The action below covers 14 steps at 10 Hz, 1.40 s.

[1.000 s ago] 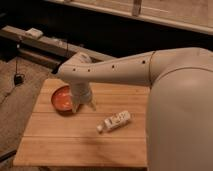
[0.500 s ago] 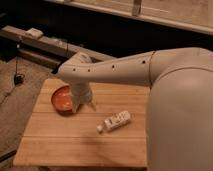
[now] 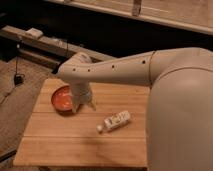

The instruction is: Place the bottle in the ceramic bowl

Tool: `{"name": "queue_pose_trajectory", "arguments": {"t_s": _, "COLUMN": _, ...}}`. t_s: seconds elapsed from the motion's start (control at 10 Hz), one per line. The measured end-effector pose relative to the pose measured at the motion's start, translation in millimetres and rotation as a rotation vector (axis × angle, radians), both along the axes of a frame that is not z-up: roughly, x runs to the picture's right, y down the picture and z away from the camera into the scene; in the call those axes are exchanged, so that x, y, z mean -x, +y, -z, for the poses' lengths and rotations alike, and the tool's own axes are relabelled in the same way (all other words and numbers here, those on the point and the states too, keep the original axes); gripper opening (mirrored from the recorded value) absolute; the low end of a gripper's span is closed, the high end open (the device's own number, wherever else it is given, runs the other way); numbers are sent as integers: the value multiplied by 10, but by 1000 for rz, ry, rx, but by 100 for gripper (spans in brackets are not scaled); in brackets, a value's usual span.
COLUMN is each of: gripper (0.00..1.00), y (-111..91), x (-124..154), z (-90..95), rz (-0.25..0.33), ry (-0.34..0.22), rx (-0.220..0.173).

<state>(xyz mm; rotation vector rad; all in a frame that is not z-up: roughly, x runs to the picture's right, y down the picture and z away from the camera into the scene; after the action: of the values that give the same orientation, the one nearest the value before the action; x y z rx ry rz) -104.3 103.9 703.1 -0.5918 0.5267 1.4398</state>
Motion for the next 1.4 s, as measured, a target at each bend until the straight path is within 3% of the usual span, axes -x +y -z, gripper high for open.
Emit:
{"name": "queue_pose_trajectory", "arguments": {"t_s": 0.9, "gripper": 65, "y": 4, "x": -11, "z": -5, "rz": -1, "ry": 5, "rx": 0}}
{"name": "queue_pose_trajectory", "arguments": {"t_s": 1.4, "gripper": 65, "y": 161, "x": -356, "z": -396, "rz": -97, "ry": 119, "rx": 4}}
